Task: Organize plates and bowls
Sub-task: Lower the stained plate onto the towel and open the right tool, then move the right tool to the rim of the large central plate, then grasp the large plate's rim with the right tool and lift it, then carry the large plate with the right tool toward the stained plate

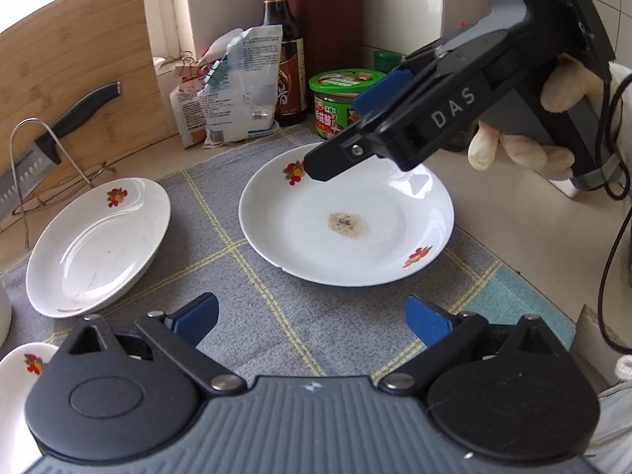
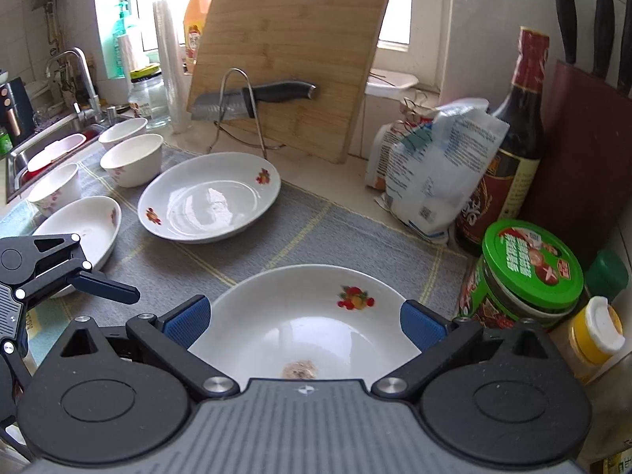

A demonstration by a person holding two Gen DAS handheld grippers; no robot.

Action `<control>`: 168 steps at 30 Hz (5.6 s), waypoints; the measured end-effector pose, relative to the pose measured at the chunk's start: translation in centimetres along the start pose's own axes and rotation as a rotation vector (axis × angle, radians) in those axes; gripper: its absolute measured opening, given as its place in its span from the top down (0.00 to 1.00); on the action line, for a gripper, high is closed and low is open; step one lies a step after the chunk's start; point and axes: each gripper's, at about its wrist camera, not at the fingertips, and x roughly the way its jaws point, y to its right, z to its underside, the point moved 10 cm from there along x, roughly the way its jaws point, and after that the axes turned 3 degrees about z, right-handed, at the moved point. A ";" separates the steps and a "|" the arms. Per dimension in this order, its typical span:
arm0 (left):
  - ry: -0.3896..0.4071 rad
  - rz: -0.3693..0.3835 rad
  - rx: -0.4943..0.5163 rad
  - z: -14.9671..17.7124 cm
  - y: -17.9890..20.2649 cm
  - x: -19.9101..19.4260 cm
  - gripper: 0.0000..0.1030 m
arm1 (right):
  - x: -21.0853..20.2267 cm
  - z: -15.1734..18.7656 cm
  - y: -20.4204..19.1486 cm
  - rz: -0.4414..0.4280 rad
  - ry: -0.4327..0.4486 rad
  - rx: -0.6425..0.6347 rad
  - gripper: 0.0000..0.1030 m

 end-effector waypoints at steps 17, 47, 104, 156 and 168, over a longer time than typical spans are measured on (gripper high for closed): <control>0.044 -0.146 -0.130 6.1 -6.1 -9.1 0.01 | -0.6 -1.5 -11.2 0.028 0.050 -0.018 0.00; -0.014 -0.083 -0.101 14.9 -16.0 -14.9 0.01 | 4.0 2.2 -24.8 0.033 -0.109 0.083 0.00; -0.035 -0.015 -0.061 16.4 -17.7 -10.9 0.01 | 13.5 -2.6 -24.7 -0.276 -0.263 0.071 0.00; -0.020 -0.001 -0.007 15.6 -18.0 -10.5 0.01 | 15.9 -4.9 -24.9 -0.416 -0.322 0.110 0.00; -0.032 0.028 0.006 14.8 -18.0 -10.7 0.01 | 14.9 -4.7 -24.5 -0.409 -0.345 0.159 0.00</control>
